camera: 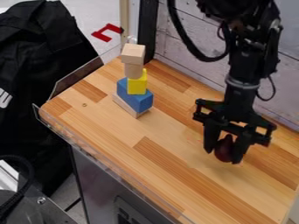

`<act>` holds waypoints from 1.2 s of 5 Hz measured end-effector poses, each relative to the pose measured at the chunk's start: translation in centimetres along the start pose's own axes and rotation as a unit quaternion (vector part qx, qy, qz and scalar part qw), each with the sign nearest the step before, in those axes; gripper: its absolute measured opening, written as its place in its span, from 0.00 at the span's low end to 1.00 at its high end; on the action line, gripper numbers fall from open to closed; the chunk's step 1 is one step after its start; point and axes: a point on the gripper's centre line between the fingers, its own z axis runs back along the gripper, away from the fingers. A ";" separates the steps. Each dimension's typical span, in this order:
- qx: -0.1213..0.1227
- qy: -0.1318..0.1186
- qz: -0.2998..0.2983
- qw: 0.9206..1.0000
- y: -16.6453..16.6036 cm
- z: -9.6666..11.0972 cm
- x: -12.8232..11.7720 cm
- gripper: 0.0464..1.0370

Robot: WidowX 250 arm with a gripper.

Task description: Removed brown object from tower and placed it on the right side of the table

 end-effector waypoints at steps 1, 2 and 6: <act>0.013 0.019 0.003 1.000 0.2 -0.8 0.3 0.50; 0.016 0.027 0.002 1.000 0.1 -1.4 0.7 0.50; -0.018 -0.066 0.062 0.996 0.8 4.8 -0.3 0.96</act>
